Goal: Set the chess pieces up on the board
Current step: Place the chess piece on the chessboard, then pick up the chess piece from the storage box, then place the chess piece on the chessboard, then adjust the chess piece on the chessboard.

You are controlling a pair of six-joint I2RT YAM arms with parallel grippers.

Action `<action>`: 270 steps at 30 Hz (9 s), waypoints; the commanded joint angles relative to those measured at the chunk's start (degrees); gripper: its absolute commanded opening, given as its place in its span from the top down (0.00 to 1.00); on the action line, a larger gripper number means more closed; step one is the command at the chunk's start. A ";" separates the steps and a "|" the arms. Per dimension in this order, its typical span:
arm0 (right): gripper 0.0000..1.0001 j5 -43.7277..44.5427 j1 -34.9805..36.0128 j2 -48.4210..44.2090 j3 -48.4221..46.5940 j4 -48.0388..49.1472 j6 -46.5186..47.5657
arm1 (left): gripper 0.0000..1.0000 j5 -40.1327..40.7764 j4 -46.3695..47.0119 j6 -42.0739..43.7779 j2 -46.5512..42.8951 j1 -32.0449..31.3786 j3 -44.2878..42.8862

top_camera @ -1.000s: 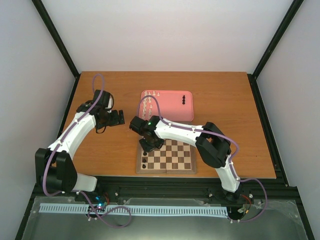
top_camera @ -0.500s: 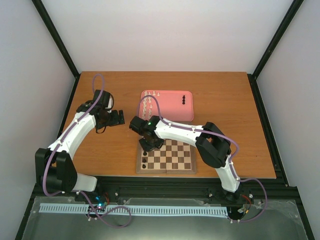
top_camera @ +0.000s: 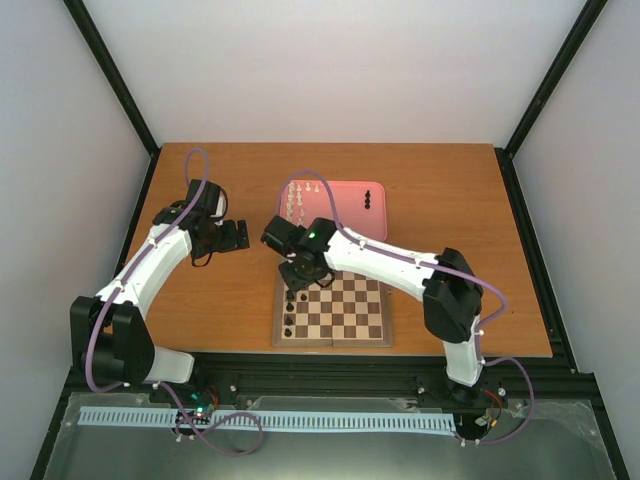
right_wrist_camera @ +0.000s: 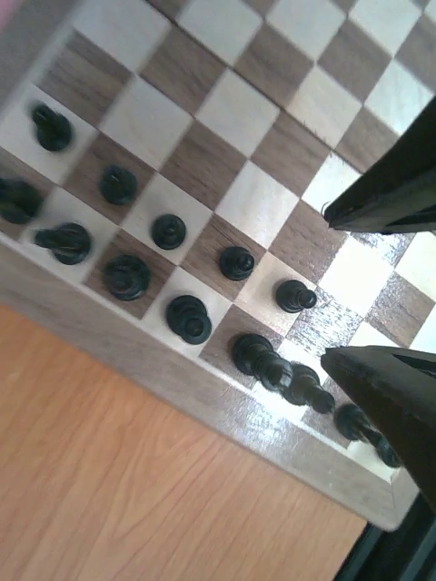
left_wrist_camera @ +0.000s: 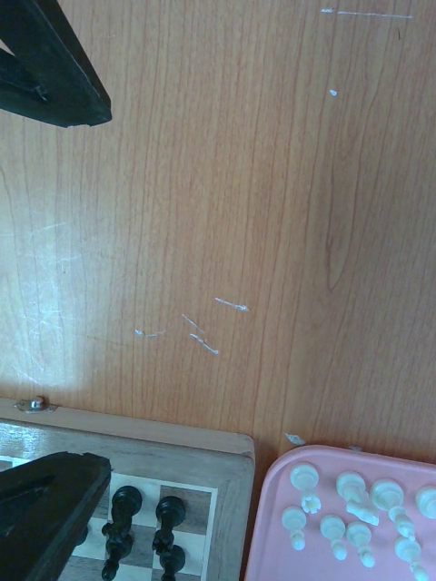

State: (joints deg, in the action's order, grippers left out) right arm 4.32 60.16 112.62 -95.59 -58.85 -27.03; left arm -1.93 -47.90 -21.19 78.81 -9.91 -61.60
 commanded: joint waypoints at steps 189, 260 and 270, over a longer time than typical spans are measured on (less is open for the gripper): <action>0.79 -1.90 3.73 -0.86 13.96 11.68 -1.82 | 0.00 -0.26 0.33 0.18 -1.31 0.15 1.70; 0.97 -11.86 1.64 -5.01 22.29 14.88 0.51 | 0.00 1.06 0.15 0.17 -0.23 0.16 1.46; 0.97 -11.43 1.57 -4.28 21.97 15.17 0.48 | 0.00 1.31 -0.03 0.13 -0.49 0.16 1.47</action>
State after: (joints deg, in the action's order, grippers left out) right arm -7.57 62.22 106.98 -73.76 -44.05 -26.96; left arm -1.37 -47.83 -22.20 78.39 -9.91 -59.02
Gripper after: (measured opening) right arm 0.030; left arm 0.998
